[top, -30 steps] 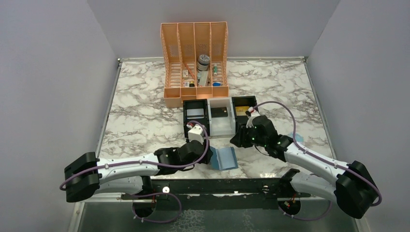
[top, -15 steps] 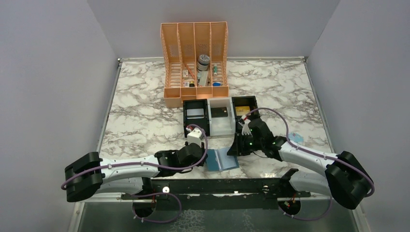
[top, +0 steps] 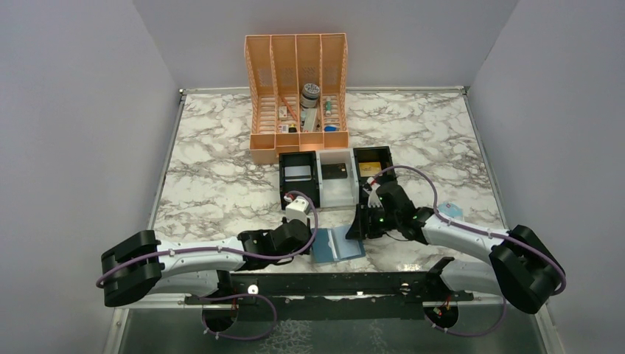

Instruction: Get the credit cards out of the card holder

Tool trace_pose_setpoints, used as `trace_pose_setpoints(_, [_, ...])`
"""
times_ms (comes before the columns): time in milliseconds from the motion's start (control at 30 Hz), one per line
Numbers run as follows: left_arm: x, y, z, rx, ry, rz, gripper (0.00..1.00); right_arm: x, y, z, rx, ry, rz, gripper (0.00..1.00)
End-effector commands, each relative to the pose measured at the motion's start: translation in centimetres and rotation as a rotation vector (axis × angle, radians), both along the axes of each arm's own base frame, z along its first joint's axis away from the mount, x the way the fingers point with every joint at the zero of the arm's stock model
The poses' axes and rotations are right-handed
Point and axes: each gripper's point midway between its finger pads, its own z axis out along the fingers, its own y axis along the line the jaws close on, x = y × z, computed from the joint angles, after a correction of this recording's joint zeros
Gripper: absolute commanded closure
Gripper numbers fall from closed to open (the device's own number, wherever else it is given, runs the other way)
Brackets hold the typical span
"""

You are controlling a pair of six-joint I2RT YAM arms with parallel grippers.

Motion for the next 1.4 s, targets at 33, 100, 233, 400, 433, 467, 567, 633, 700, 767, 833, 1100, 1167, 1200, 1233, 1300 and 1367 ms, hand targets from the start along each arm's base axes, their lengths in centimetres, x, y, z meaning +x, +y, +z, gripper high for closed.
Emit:
trace_pose_setpoints(33, [0.4, 0.3, -0.3, 0.004, -0.012, 0.021, 0.92, -0.2, 0.0, -0.2, -0.012, 0.007, 0.018, 0.57])
trace_pose_setpoints(100, [0.4, 0.3, -0.4, 0.003, -0.013, 0.021, 0.94, -0.6, 0.5, -0.1, 0.017, 0.022, 0.047, 0.56])
trace_pose_setpoints(233, [0.3, 0.1, -0.7, 0.0, -0.005, 0.02, 0.97, -1.0, 1.7, 0.7, 0.092, 0.034, 0.086, 0.58])
trace_pose_setpoints(400, [0.2, -0.1, -1.1, -0.009, 0.007, 0.018, 1.0, -0.8, 2.7, 2.7, 0.166, 0.002, 0.111, 0.62])
trace_pose_setpoints(433, [0.1, -0.1, -1.2, -0.014, 0.01, 0.017, 1.0, -0.8, 2.8, 2.9, 0.175, -0.001, 0.111, 0.63])
trace_pose_setpoints(467, [0.1, -0.2, -1.3, -0.02, 0.013, 0.017, 1.0, -0.8, 2.9, 3.1, 0.185, 0.0, 0.111, 0.63])
trace_pose_setpoints(567, [-0.1, -0.5, -1.4, -0.043, 0.022, 0.016, 1.0, -1.1, 3.4, 3.9, 0.229, 0.009, 0.118, 0.63])
trace_pose_setpoints(633, [-0.2, -0.7, -1.4, -0.058, 0.028, 0.014, 1.0, -1.3, 3.6, 4.2, 0.253, 0.021, 0.117, 0.63])
trace_pose_setpoints(700, [-0.2, -0.9, -1.4, -0.068, 0.032, 0.014, 1.0, -1.4, 3.4, 4.3, 0.248, 0.029, 0.105, 0.63])
trace_pose_setpoints(767, [-0.2, -1.0, -1.3, -0.072, 0.031, 0.011, 1.0, -1.3, 3.1, 4.2, 0.22, 0.033, 0.088, 0.63])
trace_pose_setpoints(833, [-0.2, -1.1, -1.1, -0.072, 0.028, 0.007, 1.0, -1.1, 2.8, 4.0, 0.198, 0.032, 0.07, 0.63])
trace_pose_setpoints(1100, [-0.2, -0.5, -1.1, -0.062, 0.031, 0.024, 1.0, -0.6, 1.7, 2.5, 0.114, 0.041, 0.015, 0.61])
trace_pose_setpoints(1167, [-0.1, -0.2, -1.2, -0.045, 0.027, 0.032, 0.99, -0.1, 1.0, 2.0, 0.066, 0.028, -0.025, 0.6])
trace_pose_setpoints(1200, [0.0, 0.0, -1.4, -0.03, 0.024, 0.036, 0.91, 0.1, 0.7, 1.9, 0.05, 0.017, -0.034, 0.59])
trace_pose_setpoints(1233, [0.1, 0.3, -1.5, -0.015, 0.021, 0.045, 0.82, 0.3, 0.6, 1.8, 0.039, 0.009, -0.041, 0.59])
trace_pose_setpoints(1300, [0.3, 0.8, -1.6, 0.013, 0.01, 0.056, 0.73, 0.5, 0.6, 1.9, 0.036, 0.009, -0.047, 0.59])
trace_pose_setpoints(1367, [0.6, 0.9, -1.2, 0.029, -0.005, 0.055, 0.67, 0.4, 1.2, 2.3, 0.064, 0.025, -0.039, 0.59])
